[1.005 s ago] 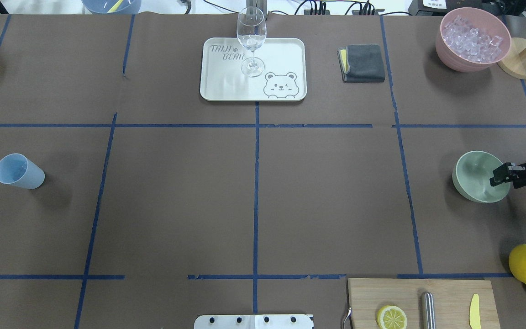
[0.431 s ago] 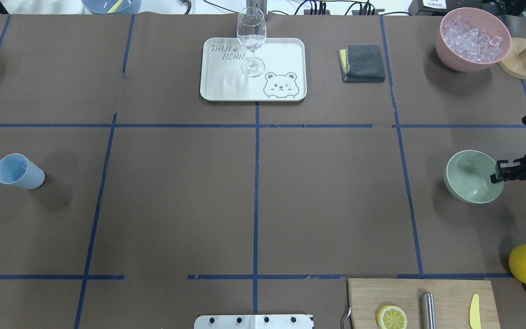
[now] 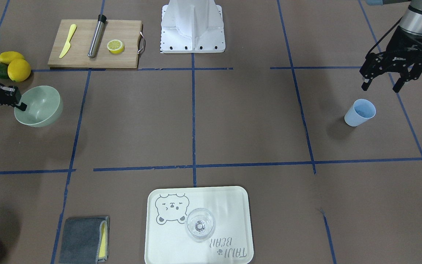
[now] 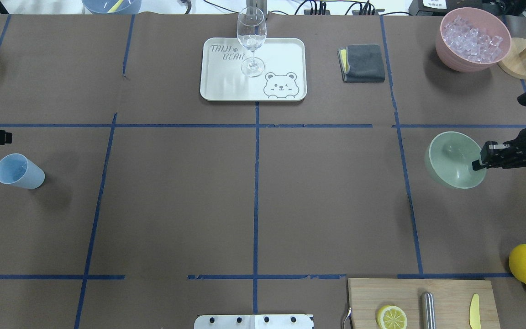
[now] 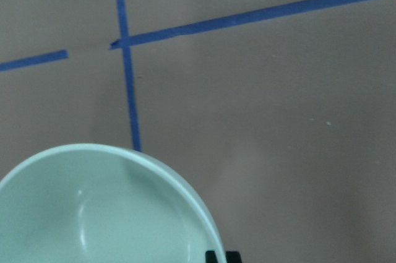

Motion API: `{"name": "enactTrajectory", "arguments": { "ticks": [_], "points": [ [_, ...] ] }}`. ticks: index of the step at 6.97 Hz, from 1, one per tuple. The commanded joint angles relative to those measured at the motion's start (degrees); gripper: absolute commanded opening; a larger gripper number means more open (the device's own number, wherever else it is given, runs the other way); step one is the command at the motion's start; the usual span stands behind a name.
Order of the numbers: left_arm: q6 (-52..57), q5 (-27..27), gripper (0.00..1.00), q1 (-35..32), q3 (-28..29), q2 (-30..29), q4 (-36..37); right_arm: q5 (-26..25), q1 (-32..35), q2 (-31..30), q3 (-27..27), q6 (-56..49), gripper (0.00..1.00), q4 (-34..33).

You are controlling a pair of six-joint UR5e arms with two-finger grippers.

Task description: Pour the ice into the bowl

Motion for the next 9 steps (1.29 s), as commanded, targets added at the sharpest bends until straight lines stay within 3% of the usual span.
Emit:
{"name": "enactTrajectory", "arguments": {
  "ticks": [1,2,3,4,5,6,7,9],
  "points": [
    [-8.1,7.8,1.00,7.6,-0.7,8.0,-12.0,-1.6,-6.5,9.5,1.1,15.6,0.00,-0.2],
    [-8.9,10.3,1.00,9.0,-0.7,8.7,-12.2,-7.1,-13.7,13.7,0.9,21.9,0.00,-0.3],
    [-9.0,12.8,1.00,10.0,-0.7,10.1,-13.8,-13.0,-19.6,20.1,0.5,26.3,0.00,-5.5],
    [-9.0,15.1,1.00,10.8,-0.7,11.3,-14.8,-17.6,-23.8,31.0,0.5,26.6,0.00,-19.8],
    [-10.9,18.1,1.00,13.2,-0.5,11.6,-14.9,-21.6,-27.0,37.6,-0.2,26.7,0.00,-27.5],
    [-16.4,23.3,1.00,19.0,-0.4,11.7,-14.9,-22.5,-28.7,40.3,-1.6,29.4,0.00,-27.6],
    [-19.9,27.7,1.00,23.5,-0.2,12.7,-14.9,-24.1,-30.0,45.4,-6.6,31.5,0.00,-27.6],
    [-24.6,35.4,1.00,30.1,1.2,14.8,-16.4,-27.7,-32.5,56.8,-20.8,32.9,0.00,-27.5]
  ]
}}
